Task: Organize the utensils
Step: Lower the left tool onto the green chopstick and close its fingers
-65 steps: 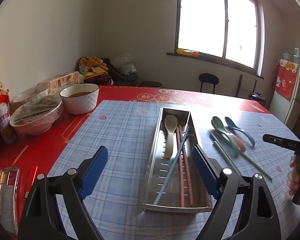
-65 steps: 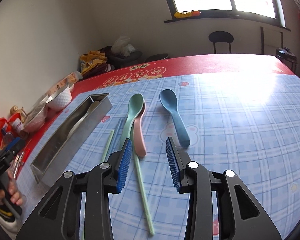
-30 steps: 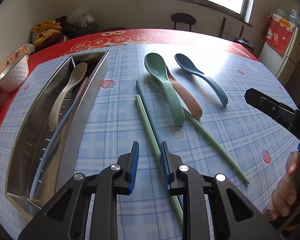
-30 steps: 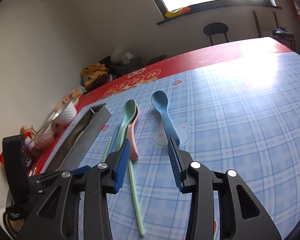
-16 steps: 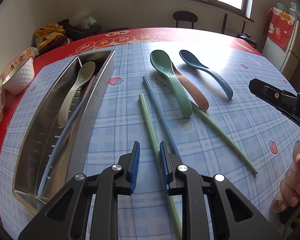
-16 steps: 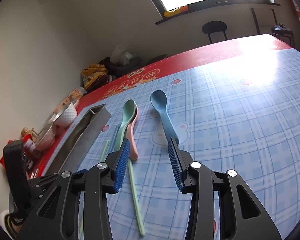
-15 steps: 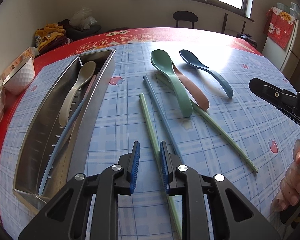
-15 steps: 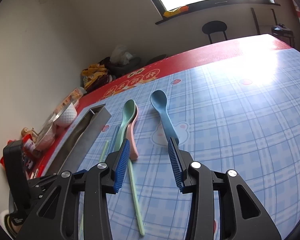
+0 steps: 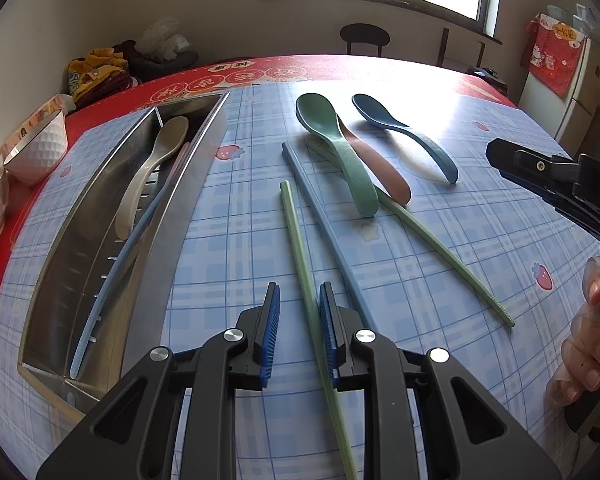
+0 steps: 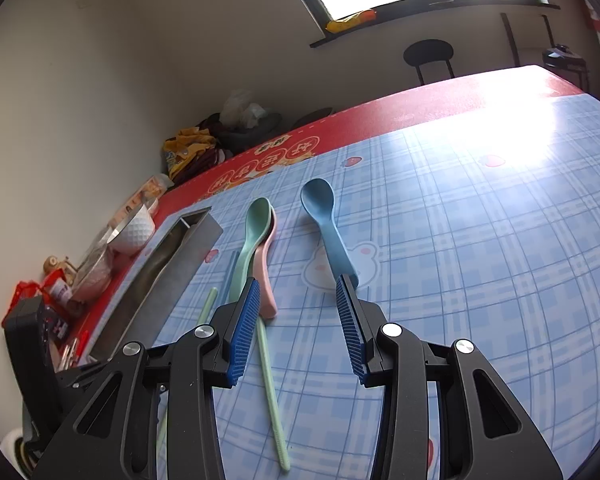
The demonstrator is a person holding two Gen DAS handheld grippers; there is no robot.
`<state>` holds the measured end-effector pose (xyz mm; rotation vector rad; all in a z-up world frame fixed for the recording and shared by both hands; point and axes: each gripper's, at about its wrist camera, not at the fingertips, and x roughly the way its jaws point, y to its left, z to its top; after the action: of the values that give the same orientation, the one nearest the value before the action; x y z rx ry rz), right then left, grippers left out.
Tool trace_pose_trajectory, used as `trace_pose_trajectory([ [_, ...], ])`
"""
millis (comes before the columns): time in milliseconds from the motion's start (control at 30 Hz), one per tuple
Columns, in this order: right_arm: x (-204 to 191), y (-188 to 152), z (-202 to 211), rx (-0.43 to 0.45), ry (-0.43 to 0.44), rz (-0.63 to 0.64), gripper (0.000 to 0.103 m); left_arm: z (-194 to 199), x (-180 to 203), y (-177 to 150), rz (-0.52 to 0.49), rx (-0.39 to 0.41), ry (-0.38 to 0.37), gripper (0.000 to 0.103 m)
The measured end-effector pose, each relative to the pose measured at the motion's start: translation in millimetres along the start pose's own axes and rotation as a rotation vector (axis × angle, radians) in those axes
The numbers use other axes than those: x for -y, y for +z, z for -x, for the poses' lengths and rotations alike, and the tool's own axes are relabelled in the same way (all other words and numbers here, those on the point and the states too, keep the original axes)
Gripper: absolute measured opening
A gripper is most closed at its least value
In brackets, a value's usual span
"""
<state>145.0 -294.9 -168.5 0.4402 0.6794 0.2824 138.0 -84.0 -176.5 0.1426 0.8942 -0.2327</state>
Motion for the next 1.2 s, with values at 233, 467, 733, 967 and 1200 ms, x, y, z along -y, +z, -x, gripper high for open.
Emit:
trace_pose_trajectory([
  [233, 0.2, -1.1, -0.4, -0.003, 0.001, -0.004, 0.039, 0.5, -3.2, -1.9, 0.014, 0.012, -0.021, 0.02],
  [467, 0.4, -1.4, -0.7, -0.001, 0.001, -0.006, 0.039, 0.7, -2.7, -2.9, 0.02, 0.021, -0.021, 0.02],
  [733, 3.9, -2.4, 0.1, -0.004, 0.005, -0.034, 0.039, 1.6, 1.0, -3.5, -0.001, 0.025, -0.026, 0.011],
  [967, -0.2, -2.9, -1.2, -0.006, 0.006, -0.017, 0.039, 3.2, -5.3, -3.6, 0.031, 0.034, -0.036, 0.006],
  [1200, -2.0, -3.6, -3.6, -0.005, 0.011, -0.009, 0.039, 14.8, -12.4, -5.4, 0.066, 0.096, -0.034, 0.006],
])
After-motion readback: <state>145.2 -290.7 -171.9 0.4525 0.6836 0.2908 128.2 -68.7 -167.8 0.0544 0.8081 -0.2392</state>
